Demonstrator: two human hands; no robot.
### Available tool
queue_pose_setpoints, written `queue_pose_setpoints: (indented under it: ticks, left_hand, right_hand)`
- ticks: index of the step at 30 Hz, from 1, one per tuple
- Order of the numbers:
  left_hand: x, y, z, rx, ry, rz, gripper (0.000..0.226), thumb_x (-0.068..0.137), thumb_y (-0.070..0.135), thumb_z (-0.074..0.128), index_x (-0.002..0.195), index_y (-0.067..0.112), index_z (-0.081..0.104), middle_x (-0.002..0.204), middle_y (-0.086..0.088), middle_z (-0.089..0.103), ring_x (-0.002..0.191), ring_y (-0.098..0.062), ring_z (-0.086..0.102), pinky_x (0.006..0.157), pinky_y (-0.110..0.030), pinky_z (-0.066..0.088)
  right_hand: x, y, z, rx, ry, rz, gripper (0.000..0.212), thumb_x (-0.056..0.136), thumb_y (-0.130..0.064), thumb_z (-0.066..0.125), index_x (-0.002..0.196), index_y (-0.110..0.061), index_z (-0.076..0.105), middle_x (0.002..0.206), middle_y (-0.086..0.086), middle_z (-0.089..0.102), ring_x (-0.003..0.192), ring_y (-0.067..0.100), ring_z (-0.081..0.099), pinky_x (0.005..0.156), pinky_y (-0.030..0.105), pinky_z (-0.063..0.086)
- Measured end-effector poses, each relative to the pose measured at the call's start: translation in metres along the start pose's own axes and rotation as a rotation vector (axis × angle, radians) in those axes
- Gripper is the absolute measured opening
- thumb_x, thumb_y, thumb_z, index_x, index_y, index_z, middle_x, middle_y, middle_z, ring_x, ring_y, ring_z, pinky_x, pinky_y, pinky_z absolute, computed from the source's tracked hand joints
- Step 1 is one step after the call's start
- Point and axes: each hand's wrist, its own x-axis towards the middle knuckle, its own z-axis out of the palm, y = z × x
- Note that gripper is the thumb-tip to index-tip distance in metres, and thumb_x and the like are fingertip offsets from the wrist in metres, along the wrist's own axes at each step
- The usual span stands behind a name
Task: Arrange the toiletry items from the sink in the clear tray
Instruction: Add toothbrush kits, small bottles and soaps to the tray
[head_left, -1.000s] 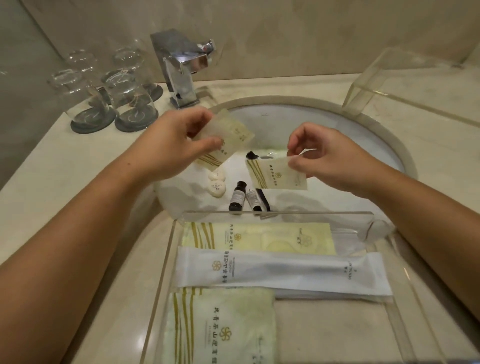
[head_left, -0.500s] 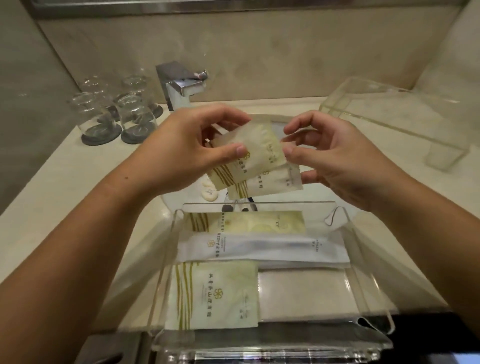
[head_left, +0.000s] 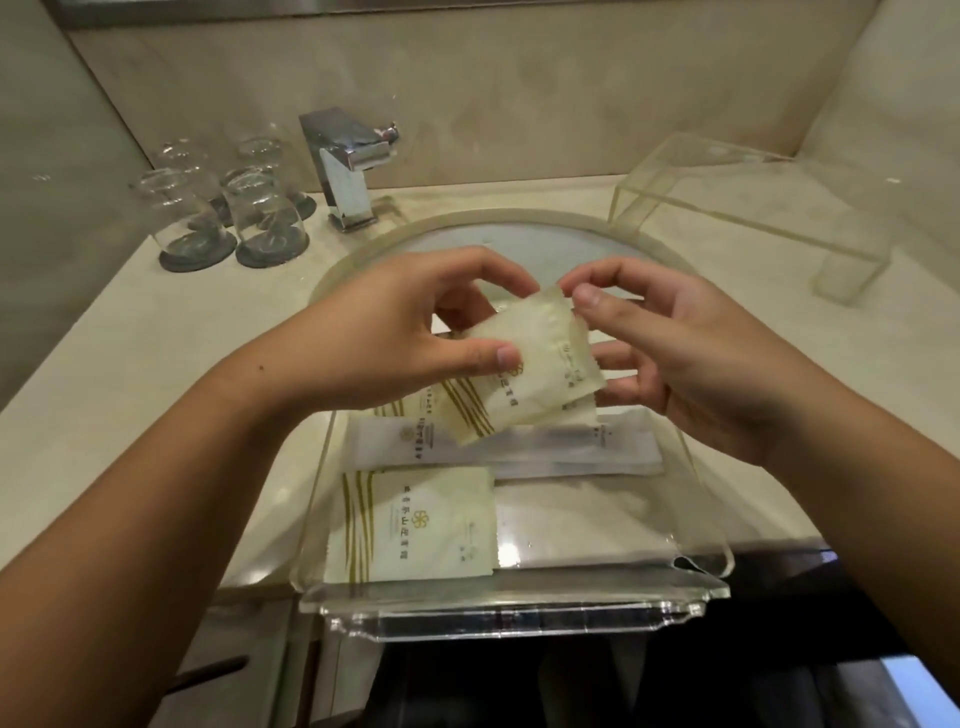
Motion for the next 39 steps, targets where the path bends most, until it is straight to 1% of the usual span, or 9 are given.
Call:
queue_pose_setpoints:
  ticks: [4,8,10,15,19,23,26,31,39]
  left_hand:
    - [-0.002,0.012,0.005,-0.082,-0.114,-0.046,0.047,0.084,0.04,0.078,0.127,0.036,0.06,0.09,0.005,0.078,0.076,-0.008,0.07,0.068,-0.022,0.054]
    - [-0.004,0.021,0.017,-0.087,-0.168,-0.088,0.044,0.082,0.042,0.079,0.121,0.036,0.059,0.091,0.007,0.079,0.073,-0.007,0.072,0.068,-0.029,0.057]
    - [-0.006,0.021,0.021,-0.03,-0.209,-0.105,0.044,0.081,0.046,0.078,0.12,0.039,0.06,0.093,0.011,0.078,0.079,-0.005,0.074,0.075,-0.034,0.061]
    - [-0.015,0.018,0.026,0.025,-0.31,-0.127,0.039,0.083,0.042,0.08,0.118,0.043,0.062,0.097,0.015,0.076,0.087,0.0,0.072,0.072,-0.014,0.054]
    - [-0.017,0.018,0.031,0.097,-0.301,-0.119,0.034,0.085,0.042,0.078,0.115,0.043,0.064,0.097,0.017,0.075,0.09,0.006,0.069,0.069,-0.004,0.046]
    - [-0.015,0.019,0.034,0.122,-0.286,-0.107,0.028,0.086,0.041,0.077,0.112,0.04,0.067,0.094,0.017,0.075,0.089,0.007,0.068,0.07,-0.004,0.045]
    - [-0.015,0.018,0.036,0.183,-0.281,-0.076,0.022,0.087,0.043,0.076,0.108,0.039,0.068,0.094,0.019,0.073,0.09,0.006,0.067,0.07,-0.006,0.046]
    - [-0.023,0.015,0.029,0.281,-0.283,-0.037,0.03,0.086,0.052,0.07,0.114,0.043,0.065,0.106,0.023,0.068,0.098,0.007,0.062,0.071,-0.009,0.047]
    - [-0.041,0.013,0.039,0.377,-0.306,-0.011,0.047,0.081,0.055,0.075,0.124,0.045,0.059,0.11,0.024,0.059,0.102,0.009,0.055,0.084,-0.011,0.047]
  right_hand:
    - [-0.017,-0.001,-0.001,-0.282,0.013,-0.051,0.028,0.084,-0.032,0.075,0.11,-0.026,0.069,0.093,-0.001,0.077,0.081,0.015,0.073,0.066,0.03,0.055]
    - [-0.029,-0.001,-0.005,-0.478,0.01,-0.097,0.026,0.082,-0.018,0.08,0.104,-0.029,0.072,0.087,-0.006,0.074,0.079,0.025,0.074,0.076,0.036,0.059]
    - [-0.035,0.002,-0.006,-0.559,-0.009,-0.082,0.023,0.08,-0.021,0.08,0.1,-0.031,0.072,0.086,-0.008,0.069,0.072,0.015,0.068,0.078,0.031,0.058]
    - [-0.047,0.01,-0.001,-0.736,-0.015,-0.016,0.024,0.077,-0.033,0.075,0.1,-0.039,0.067,0.097,-0.006,0.064,0.072,0.015,0.072,0.073,0.036,0.058]
    - [-0.055,0.012,0.006,-0.989,0.012,-0.048,0.024,0.08,-0.04,0.071,0.103,-0.046,0.064,0.087,-0.019,0.063,0.076,0.0,0.067,0.071,0.02,0.052]
    - [-0.058,0.011,0.013,-1.166,-0.019,-0.069,0.026,0.084,-0.049,0.069,0.11,-0.045,0.065,0.09,-0.026,0.058,0.074,-0.008,0.056,0.076,0.016,0.043]
    - [-0.058,0.014,0.015,-1.27,-0.027,-0.107,0.032,0.086,-0.05,0.066,0.118,-0.042,0.064,0.1,-0.023,0.055,0.09,-0.003,0.047,0.083,0.018,0.036]
    - [-0.059,0.013,0.014,-1.296,-0.06,-0.097,0.042,0.085,-0.055,0.064,0.124,-0.042,0.062,0.115,-0.019,0.053,0.108,0.004,0.053,0.093,0.024,0.045]
    - [-0.06,0.018,0.016,-1.329,-0.196,-0.05,0.055,0.081,-0.064,0.061,0.132,-0.048,0.049,0.117,-0.023,0.044,0.105,0.0,0.046,0.095,0.025,0.046]
